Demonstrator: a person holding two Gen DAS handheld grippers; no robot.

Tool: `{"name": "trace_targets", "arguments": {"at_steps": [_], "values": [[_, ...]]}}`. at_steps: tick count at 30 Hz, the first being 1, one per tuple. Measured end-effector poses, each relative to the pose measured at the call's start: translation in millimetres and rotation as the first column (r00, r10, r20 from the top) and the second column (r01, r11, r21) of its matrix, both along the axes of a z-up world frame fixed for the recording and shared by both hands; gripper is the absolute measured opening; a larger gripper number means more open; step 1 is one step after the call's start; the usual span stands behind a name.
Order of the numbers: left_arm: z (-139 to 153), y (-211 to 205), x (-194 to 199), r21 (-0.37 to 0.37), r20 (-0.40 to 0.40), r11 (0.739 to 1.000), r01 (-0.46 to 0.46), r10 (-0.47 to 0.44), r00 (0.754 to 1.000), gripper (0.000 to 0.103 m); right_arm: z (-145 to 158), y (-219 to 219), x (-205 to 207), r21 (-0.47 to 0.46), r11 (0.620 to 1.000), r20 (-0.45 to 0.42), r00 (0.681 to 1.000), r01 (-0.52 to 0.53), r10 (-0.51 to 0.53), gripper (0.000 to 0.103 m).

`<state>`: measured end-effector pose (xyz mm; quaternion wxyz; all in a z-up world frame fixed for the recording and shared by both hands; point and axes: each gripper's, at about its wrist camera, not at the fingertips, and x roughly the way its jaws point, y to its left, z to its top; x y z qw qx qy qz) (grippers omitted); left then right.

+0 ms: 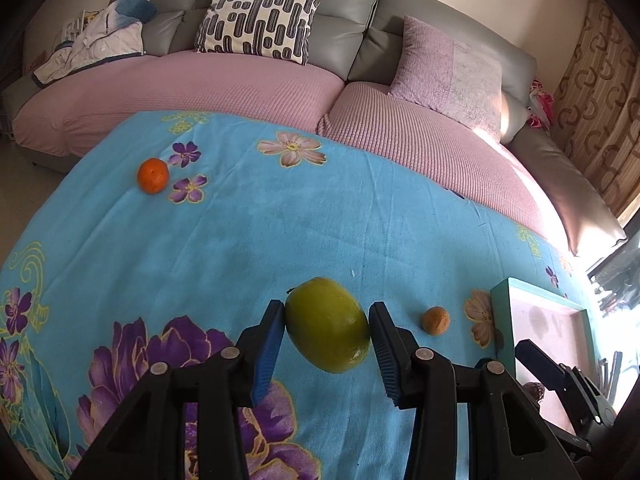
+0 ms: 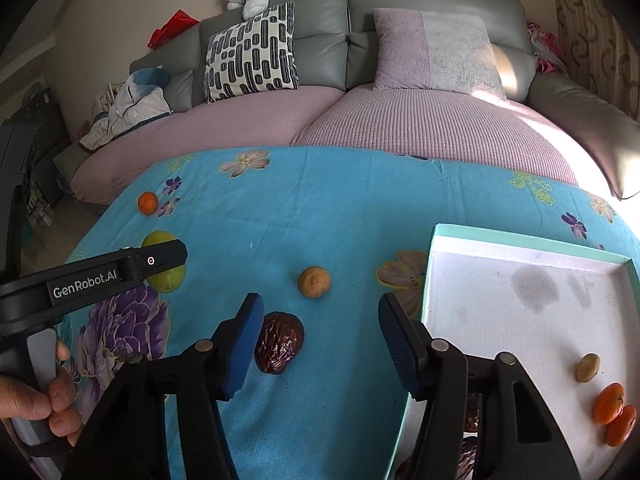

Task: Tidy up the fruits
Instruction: 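Lift the green pear with the left gripper while the right gripper grasps a red date, then carry the pear into the tray and release while the right gripper carries the date there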

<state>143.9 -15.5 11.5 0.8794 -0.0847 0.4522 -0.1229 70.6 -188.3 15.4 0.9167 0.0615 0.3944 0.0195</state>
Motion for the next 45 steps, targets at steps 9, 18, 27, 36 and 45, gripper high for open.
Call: {"name": "trace_targets", "arguments": {"at_steps": [9,18,27,36,45], "values": [[-14,14,3,-0.040,-0.038,0.999,-0.020,0.018,0.999,0.046,-29,23,16,0.007,0.998,-0.087,0.994,-0.067,0.067,0.048],[-7,14,2,-0.072,-0.025,0.997,-0.010,0.008,1.000,0.046,-19,34,4,-0.030,0.996,-0.055,0.996,-0.078,0.077,0.036],[2,9,-1,-0.102,-0.005,0.995,-0.002,0.001,1.000,0.046,9,27,-20,-0.068,0.996,0.002,0.999,-0.048,0.049,0.036],[11,-2,-7,-0.098,0.019,0.995,0.012,-0.010,1.000,0.046,13,8,-33,-0.061,0.998,-0.030,0.999,0.027,-0.029,0.036],[14,-26,-11,-0.057,0.036,0.997,0.043,-0.041,0.999,0.046,9,-35,-43,-0.019,0.993,-0.066,0.991,0.119,-0.120,0.036]]}}
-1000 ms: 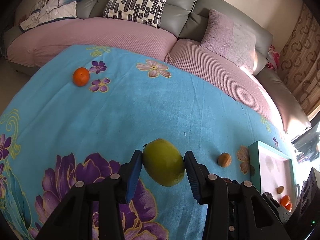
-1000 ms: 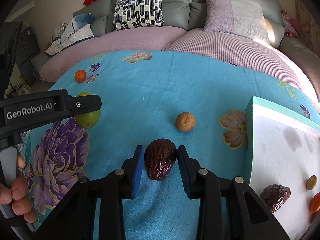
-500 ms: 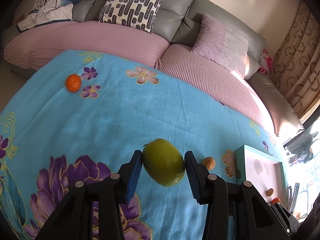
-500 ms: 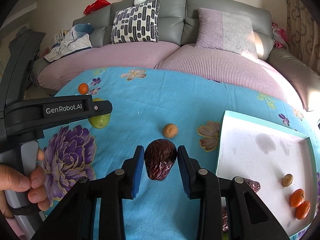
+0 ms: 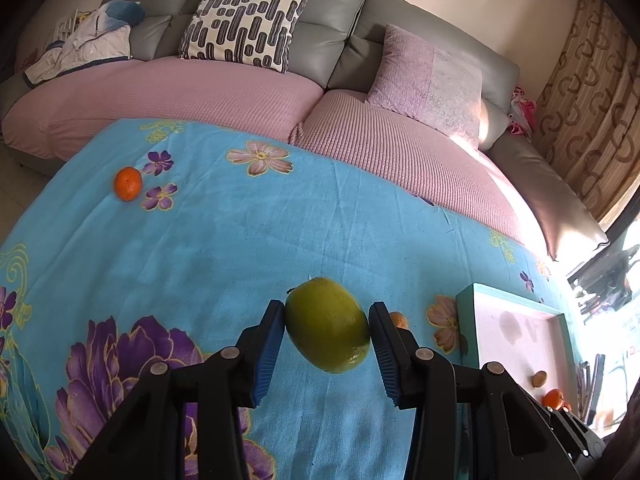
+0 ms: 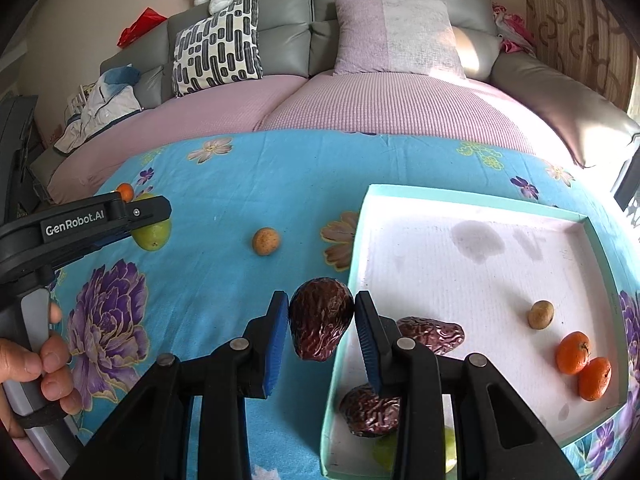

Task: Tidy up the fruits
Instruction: 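Carry the pear into the tray and release while the right gripper carries the date there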

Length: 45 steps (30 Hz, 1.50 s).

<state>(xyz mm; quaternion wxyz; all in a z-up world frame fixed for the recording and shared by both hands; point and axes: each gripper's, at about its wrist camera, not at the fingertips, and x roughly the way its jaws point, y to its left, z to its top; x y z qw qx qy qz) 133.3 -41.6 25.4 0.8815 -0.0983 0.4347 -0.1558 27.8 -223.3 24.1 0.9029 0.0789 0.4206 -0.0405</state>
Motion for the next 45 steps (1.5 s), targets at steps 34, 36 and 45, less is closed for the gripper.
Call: {"name": "trace_targets", "arguments": {"at_steps": [34,36,45], "values": [[-4,-181,-34,0.176,0.006,0.913,0.367,-0.374,0.927,0.046,6,-187,-45,-0.084,0.911,0.046,0.914,0.405,-0.402,0.036],[-5,-189,-32,0.177,0.006,0.909,0.376,-0.383,0.924,0.046,5,-191,-46,-0.084,0.907,0.044,0.911,0.413,-0.410,0.036],[-23,-209,-33,0.193,-0.010,0.891,0.412,-0.418,0.908,0.046,-12,-201,-43,-0.074,0.900,0.001,0.903,0.429,-0.431,0.036]]}}
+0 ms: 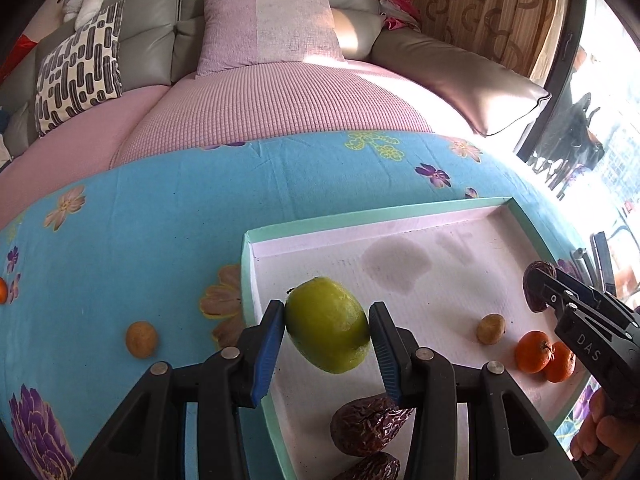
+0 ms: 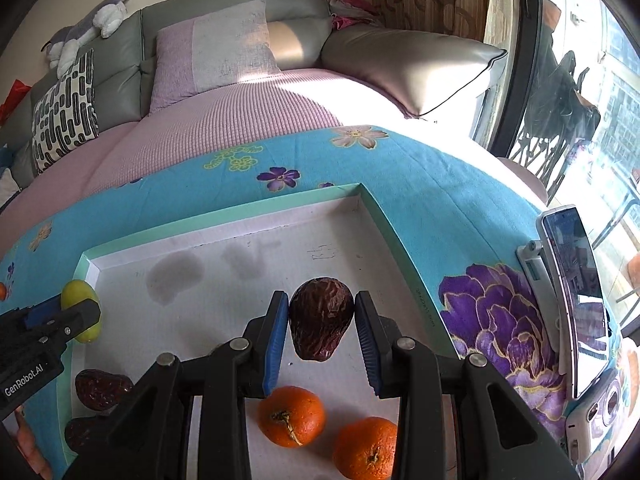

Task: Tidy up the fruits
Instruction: 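Carry the pear into the tray and release while the right gripper carries the date there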

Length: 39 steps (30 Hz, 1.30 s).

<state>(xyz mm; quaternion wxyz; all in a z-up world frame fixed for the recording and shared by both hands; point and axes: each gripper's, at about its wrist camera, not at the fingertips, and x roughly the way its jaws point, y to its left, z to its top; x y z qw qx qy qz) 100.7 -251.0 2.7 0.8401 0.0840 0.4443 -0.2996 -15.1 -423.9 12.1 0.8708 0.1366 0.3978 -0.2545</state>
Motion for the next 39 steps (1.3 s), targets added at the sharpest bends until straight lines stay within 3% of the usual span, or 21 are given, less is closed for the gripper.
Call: {"name": "trace_targets", "arguments": {"at_steps": [7,24,28,39], "values": [[-12,-2,-2,0.000,-0.009,1.000,0.004,-0.004,1.000,0.046,-14,1,7,0.008,1.000,-0.038,0.999,-0.006,0.006,0.036],[-11,4,0,-0.027,-0.033,1.000,0.005,-0.006,0.999,0.047,-11,8,10,-0.036,0.999,-0.066,0.998,-0.008,0.005,0.036],[-5,5,-2,-0.036,-0.021,0.999,0.011,-0.011,1.000,0.049,-6,8,8,-0.049,0.999,-0.058,0.998,-0.006,0.003,0.042],[24,21,-11,-0.066,0.022,0.998,0.006,-0.005,1.000,0.049,16,16,-5,-0.068,0.998,-0.022,1.000,0.003,-0.004,0.042]]}}
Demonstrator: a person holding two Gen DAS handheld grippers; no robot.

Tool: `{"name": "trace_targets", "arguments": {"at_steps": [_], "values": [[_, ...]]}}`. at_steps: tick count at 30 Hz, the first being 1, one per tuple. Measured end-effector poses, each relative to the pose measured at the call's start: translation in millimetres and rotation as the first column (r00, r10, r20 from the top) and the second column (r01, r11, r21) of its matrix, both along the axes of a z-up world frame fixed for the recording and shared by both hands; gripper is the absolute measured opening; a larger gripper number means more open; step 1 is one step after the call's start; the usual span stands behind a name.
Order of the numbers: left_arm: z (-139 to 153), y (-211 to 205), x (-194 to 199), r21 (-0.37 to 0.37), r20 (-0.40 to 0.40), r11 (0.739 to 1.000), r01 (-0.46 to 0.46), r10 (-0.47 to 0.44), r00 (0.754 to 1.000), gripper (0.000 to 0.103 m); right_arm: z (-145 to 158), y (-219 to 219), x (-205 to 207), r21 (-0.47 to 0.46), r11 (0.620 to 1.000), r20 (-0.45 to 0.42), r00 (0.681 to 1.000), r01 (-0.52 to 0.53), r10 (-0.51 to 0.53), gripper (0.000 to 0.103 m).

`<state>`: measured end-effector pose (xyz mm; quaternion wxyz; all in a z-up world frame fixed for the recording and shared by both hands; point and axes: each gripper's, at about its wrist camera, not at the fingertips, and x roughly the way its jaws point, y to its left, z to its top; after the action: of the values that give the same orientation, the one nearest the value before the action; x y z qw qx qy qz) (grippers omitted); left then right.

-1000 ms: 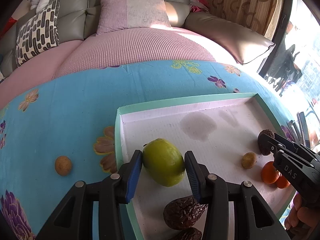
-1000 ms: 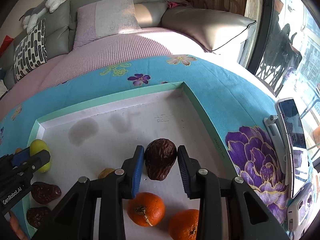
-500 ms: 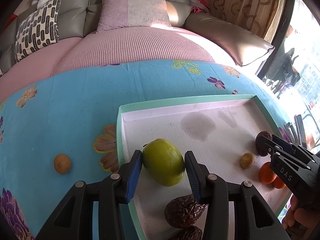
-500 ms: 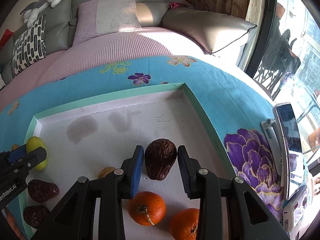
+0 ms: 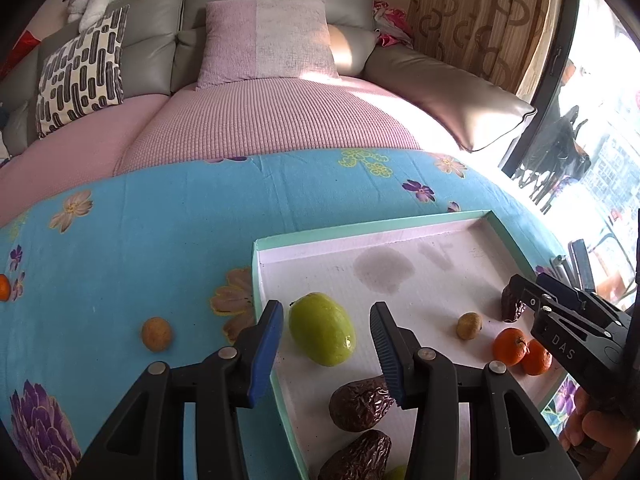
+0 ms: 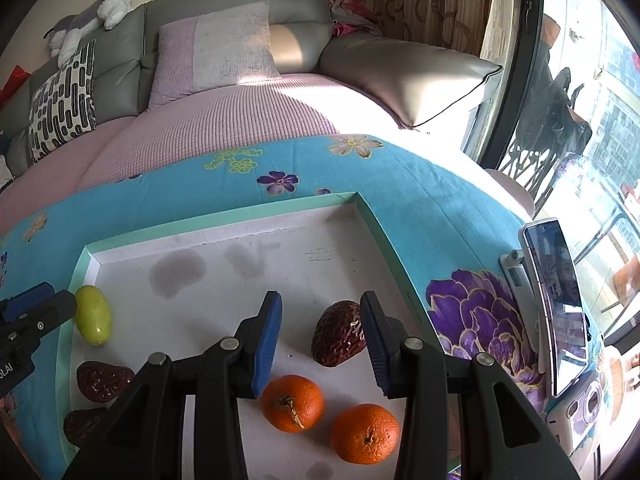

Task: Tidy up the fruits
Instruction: 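Carry the pear into the tray and release while the right gripper carries the date there, then open the right gripper to drop the red date into the tray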

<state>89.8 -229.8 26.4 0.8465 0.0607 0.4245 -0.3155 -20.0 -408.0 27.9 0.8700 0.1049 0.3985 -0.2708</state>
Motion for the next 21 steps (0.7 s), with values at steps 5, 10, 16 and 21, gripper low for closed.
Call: {"name": "trace_targets", "arguments": {"at_steps": [5,10,16,21], "values": [[8,12,-2,-0.004,0.015,1.000,-0.021,0.021,1.000,0.049,5,4,-6,0.008,1.000,0.006,1.000,0.001,-0.001,0.042],[11,21,-5,-0.006,0.021,0.999,-0.035,0.035,0.999,0.049,8,8,-9,0.010,1.000,0.007,1.000,-0.003,0.003,0.042],[10,31,-8,-0.001,0.018,0.998,-0.056,0.056,0.998,0.049,9,17,-11,0.019,1.000,0.005,1.000,-0.022,0.022,0.042],[9,38,-10,0.006,0.018,0.998,-0.070,0.070,0.997,0.049,9,24,-12,0.022,0.999,0.004,0.999,-0.040,0.039,0.042]]}}
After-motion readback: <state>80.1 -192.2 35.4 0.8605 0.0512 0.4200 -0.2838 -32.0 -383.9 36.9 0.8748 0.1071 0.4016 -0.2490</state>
